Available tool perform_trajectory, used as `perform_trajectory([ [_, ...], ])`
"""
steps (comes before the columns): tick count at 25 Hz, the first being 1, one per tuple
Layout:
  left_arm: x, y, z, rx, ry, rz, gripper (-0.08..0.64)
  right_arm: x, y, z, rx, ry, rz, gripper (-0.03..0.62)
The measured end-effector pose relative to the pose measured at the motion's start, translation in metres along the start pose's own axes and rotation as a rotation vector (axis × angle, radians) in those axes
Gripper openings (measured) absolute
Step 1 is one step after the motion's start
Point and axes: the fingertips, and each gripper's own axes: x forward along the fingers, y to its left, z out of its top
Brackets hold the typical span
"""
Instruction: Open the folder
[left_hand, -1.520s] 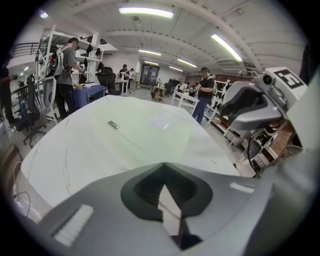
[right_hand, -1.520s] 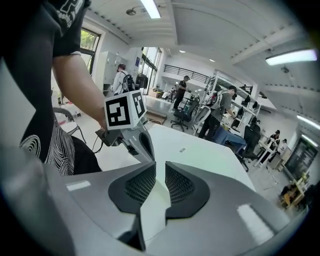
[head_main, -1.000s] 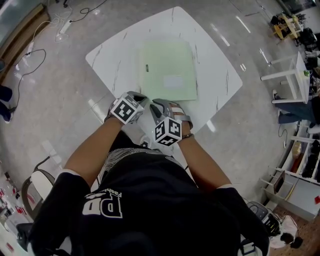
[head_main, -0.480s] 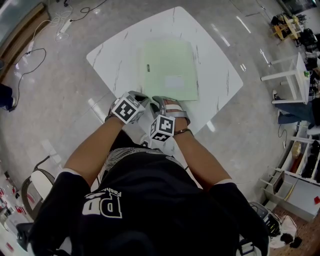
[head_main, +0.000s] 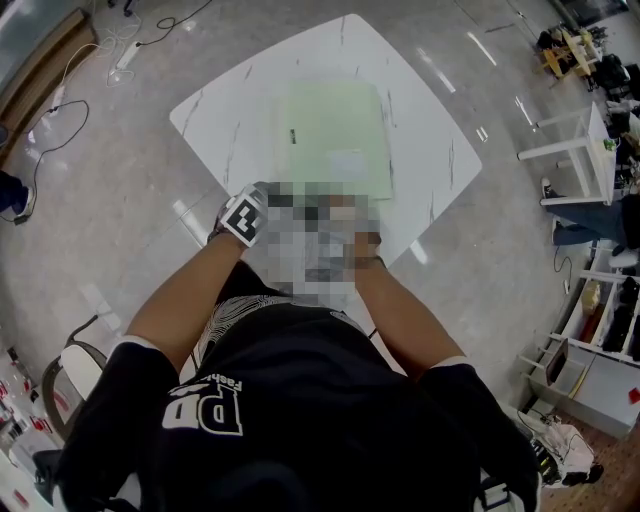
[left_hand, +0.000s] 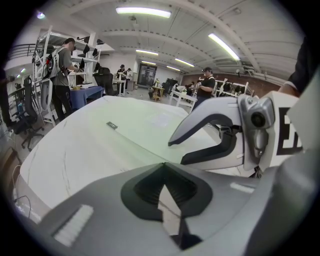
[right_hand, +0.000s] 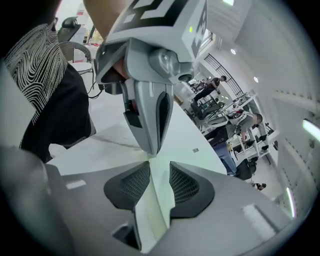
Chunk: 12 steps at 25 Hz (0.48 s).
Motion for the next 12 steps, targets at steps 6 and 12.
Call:
perform_trajectory([
  [6, -0.001, -0.001, 0.002, 0.000, -0.001, 0.007, 0.054, -0.007, -0.004, 0.001, 0.033, -0.011, -0.018, 0.092],
  [12, 0.003, 0.002, -0.002, 0.011, -0.001, 0.017, 0.054, -0.014, -0.006, 0.003, 0.062, -0.019, -0.029, 0.018],
])
